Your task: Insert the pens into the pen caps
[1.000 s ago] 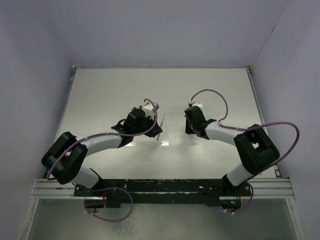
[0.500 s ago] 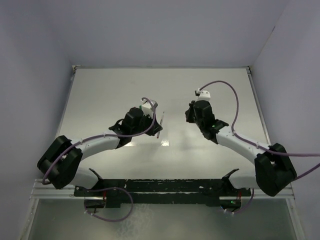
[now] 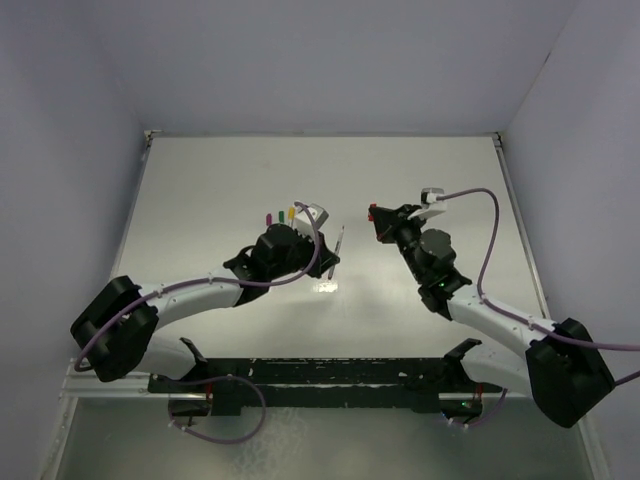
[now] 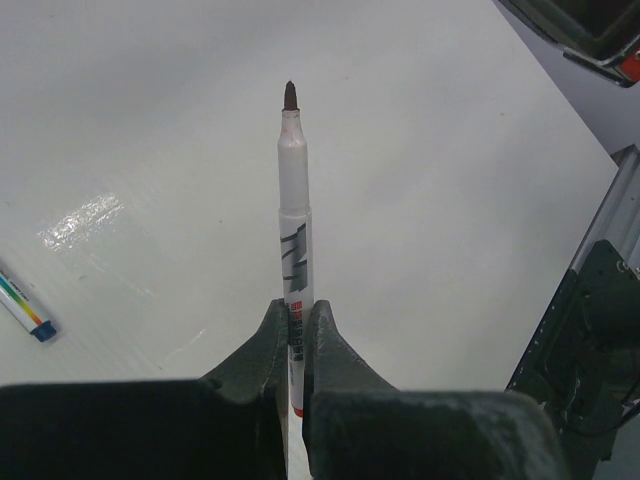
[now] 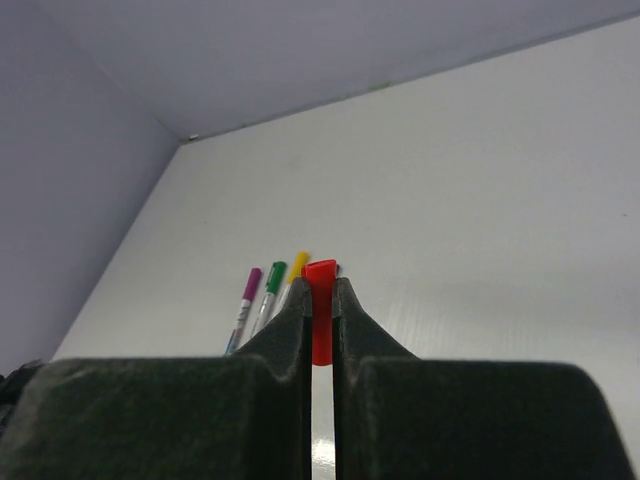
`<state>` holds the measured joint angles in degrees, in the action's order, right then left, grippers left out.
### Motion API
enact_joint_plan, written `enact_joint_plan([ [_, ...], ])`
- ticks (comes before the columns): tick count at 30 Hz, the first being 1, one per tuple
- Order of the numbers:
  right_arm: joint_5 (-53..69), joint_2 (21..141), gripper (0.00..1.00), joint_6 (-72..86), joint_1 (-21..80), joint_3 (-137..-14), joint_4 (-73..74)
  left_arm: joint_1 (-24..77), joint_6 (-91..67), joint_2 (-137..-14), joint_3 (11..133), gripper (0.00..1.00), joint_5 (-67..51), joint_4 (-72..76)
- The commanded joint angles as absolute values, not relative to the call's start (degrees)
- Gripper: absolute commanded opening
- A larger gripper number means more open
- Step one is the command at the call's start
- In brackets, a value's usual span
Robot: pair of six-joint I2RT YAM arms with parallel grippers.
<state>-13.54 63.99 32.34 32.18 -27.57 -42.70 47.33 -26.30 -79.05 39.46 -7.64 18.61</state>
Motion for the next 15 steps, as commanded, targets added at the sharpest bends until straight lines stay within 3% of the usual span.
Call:
enact_joint_plan([
  [1, -11.68, 62.16, 0.00, 35.05, 32.17, -24.87, -57.64, 47.19, -27.70, -77.57, 39.90, 0.00, -7.54, 23.49],
  [15, -5.58, 67.65, 0.00, 40.32, 32.16, -24.59, -67.03, 47.16, -28.21, -78.60, 40.51, 0.00, -10.02, 24.85],
])
